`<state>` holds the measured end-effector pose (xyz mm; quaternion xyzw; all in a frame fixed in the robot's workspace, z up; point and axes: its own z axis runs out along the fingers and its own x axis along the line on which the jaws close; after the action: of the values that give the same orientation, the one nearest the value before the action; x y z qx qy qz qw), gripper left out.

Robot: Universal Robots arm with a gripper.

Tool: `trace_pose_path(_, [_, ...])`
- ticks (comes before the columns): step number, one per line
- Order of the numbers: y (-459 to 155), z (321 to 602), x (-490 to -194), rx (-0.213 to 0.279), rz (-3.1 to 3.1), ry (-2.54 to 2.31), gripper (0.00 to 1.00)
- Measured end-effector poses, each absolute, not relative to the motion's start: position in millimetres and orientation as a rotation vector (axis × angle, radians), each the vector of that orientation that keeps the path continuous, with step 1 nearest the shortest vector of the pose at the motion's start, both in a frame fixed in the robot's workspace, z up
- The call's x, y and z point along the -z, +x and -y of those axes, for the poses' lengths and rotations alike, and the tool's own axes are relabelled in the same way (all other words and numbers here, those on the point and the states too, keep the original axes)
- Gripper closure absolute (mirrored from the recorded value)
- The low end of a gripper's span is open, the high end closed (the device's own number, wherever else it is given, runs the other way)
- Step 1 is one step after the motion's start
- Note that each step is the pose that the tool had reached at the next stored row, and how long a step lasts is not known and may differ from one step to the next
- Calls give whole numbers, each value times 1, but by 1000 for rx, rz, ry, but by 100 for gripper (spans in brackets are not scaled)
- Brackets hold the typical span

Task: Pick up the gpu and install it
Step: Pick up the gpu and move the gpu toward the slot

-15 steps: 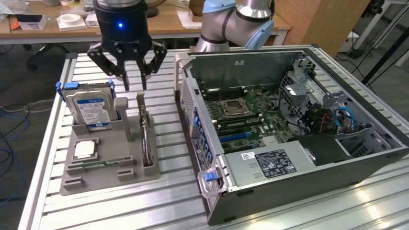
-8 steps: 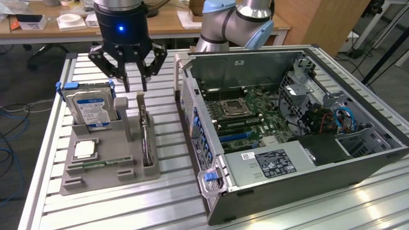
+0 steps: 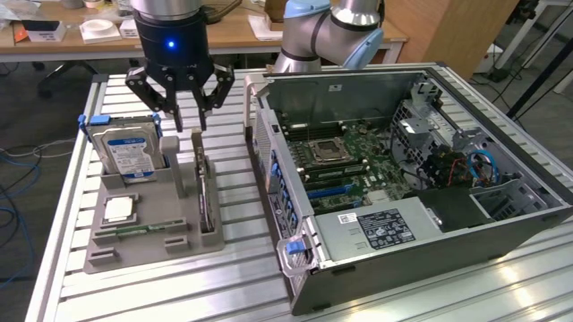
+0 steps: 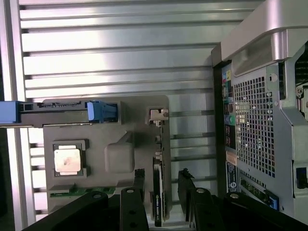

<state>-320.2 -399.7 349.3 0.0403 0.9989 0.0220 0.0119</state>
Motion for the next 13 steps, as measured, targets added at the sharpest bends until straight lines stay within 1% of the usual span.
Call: trace_pose_path(13, [-320,400,-340,-69,-3114,126,58])
